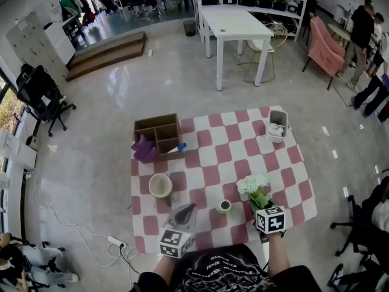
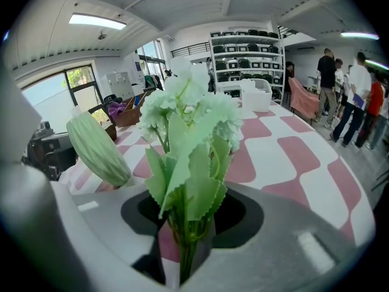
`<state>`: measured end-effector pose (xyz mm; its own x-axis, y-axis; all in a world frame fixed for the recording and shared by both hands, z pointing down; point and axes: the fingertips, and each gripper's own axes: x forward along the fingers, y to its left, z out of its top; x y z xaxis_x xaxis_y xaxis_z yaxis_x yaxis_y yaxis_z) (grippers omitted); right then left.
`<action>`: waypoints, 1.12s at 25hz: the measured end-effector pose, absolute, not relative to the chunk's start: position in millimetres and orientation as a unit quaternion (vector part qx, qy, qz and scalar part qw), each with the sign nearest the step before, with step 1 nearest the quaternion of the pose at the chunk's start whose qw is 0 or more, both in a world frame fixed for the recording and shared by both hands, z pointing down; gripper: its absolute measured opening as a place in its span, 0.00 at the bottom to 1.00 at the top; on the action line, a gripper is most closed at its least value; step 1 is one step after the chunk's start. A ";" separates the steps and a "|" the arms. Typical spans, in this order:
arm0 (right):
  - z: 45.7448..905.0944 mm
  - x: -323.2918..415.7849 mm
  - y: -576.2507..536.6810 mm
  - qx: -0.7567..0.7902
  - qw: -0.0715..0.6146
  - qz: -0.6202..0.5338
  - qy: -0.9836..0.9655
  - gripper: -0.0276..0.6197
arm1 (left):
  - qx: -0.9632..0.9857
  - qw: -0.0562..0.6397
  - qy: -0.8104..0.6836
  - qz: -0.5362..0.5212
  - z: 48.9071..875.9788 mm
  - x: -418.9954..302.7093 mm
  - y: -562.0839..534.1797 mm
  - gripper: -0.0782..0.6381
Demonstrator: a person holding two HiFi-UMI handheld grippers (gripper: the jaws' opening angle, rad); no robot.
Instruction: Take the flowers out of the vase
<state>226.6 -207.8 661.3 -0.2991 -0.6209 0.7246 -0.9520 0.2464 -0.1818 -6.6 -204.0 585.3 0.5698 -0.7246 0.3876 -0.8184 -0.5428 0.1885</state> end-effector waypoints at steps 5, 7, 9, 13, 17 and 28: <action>658.0 222.9 -206.0 0.524 0.241 0.326 -0.749 0.37 | 0.865 0.188 -0.444 0.135 592.7 -6.7 -200.6 0.13; 655.0 222.7 -205.5 0.529 0.234 0.323 -0.749 0.41 | 0.867 0.189 -0.441 0.137 594.0 -4.9 -197.9 0.13; 650.4 223.2 -205.6 0.534 0.224 0.315 -0.753 0.45 | 0.868 0.189 -0.438 0.138 595.1 -4.0 -196.6 0.13; 644.5 223.0 -204.8 0.533 0.204 0.314 -0.759 0.51 | 0.870 0.187 -0.436 0.136 596.9 -4.4 -196.2 0.13; 639.8 219.4 -202.6 0.531 0.193 0.312 -0.764 0.57 | 0.872 0.186 -0.431 0.135 594.4 -3.2 -194.5 0.13; 583.4 222.5 -200.0 0.573 0.125 0.239 -0.774 0.70 | 0.882 0.176 -0.419 0.123 586.7 -2.6 -189.0 0.13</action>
<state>222.5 -200.0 583.4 -0.3116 -0.8267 0.4684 -0.9468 0.2286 -0.2265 -2.6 -189.0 586.7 0.6181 -0.6962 0.3651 -0.7831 -0.5861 0.2080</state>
